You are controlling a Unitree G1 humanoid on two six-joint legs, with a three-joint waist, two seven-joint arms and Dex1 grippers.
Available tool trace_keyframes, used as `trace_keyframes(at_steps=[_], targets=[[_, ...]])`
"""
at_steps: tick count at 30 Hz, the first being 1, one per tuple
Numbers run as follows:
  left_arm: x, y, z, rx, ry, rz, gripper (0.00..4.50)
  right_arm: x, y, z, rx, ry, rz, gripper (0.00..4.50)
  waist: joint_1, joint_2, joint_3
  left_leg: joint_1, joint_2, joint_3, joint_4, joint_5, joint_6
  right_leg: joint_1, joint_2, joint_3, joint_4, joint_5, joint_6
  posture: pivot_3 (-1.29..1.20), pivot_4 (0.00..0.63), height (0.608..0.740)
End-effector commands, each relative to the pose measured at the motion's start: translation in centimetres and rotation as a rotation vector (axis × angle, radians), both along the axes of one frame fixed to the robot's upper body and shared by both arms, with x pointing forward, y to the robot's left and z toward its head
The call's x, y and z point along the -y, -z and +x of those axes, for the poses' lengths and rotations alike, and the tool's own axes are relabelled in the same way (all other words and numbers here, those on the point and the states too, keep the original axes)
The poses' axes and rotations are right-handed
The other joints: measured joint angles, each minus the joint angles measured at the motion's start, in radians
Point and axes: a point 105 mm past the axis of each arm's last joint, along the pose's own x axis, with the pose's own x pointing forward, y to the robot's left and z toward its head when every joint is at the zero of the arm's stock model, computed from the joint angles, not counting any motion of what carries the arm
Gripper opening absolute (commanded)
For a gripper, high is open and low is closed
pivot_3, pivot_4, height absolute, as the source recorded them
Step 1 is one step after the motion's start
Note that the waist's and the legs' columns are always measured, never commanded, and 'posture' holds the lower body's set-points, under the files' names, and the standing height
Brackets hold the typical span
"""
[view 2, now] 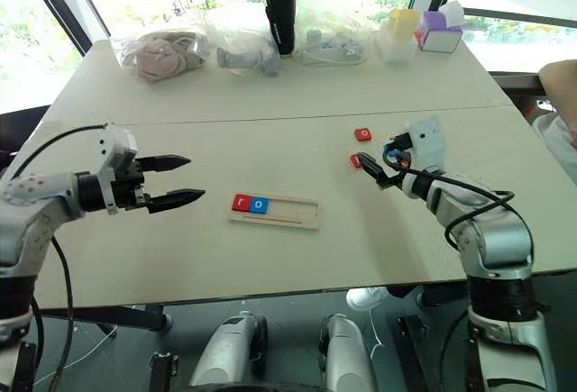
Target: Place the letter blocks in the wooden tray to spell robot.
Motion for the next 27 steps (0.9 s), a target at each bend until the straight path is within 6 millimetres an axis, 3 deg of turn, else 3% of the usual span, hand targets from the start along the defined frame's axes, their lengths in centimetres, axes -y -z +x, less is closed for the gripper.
trace_keyframes(at_steps=[1, 6, 17, 20, 25, 27], targets=[[0.7, -1.8, -0.7, 0.064, -0.054, -0.008, 4.46, -1.9, -0.6, 0.6, -0.002, -0.042, 0.018, 4.5, 0.002, 0.0, 0.0, 0.0, 0.0, 0.0, 0.0, 0.0, 0.0, 0.0, 0.001, 0.0, 0.001, 0.0, 0.0, 0.0, 0.15, 0.74], [1.0, -0.7, -0.9, 0.062, -0.05, 0.067, 4.46, -2.6, 2.1, 2.5, -0.154, 0.007, 0.016, 4.5, 0.002, 0.0, 0.0, 0.002, 0.002, -0.001, 0.002, 0.0, 0.0, 0.001, 0.003, 0.0, 0.002, 0.001, -0.003, 0.0, 0.15, 0.74], [1.3, 0.0, -0.7, 0.056, -0.042, 0.059, 4.46, -2.9, 4.3, 5.4, -0.222, 0.055, -0.011, 4.5, -0.015, 0.0, 0.0, 0.0, 0.002, 0.0, 0.001, 0.0, 0.0, -0.001, 0.003, 0.001, 0.002, 0.001, -0.003, 0.0, 0.15, 0.74], [1.3, 0.1, -0.6, 0.062, -0.047, 0.06, 4.5, -3.3, 4.9, 5.4, -0.238, 0.057, -0.025, 3.7, -0.022, 0.0, 0.0, 0.0, 0.002, 0.0, 0.001, 0.0, 0.0, -0.001, 0.003, 0.001, 0.002, 0.001, -0.003, 0.0, 0.15, 0.74], [1.2, 0.2, -0.5, 0.067, -0.053, 0.06, 4.5, -3.1, 5.3, 5.3, -0.246, 0.079, -0.035, 1.16, -0.026, 0.0, 0.0, 0.001, 0.002, 0.0, 0.001, 0.0, 0.0, -0.001, 0.004, 0.001, 0.002, 0.001, -0.003, 0.0, 0.15, 0.74], [1.2, 0.4, -0.5, 0.067, -0.053, 0.06, 4.5, -3.1, 5.1, 5.2, -0.24, 0.078, -0.032, 1.17, -0.028, 0.0, 0.0, 0.001, 0.002, 0.0, 0.001, 0.0, 0.0, -0.001, 0.004, 0.001, 0.002, 0.001, -0.003, 0.0, 0.15, 0.74]])
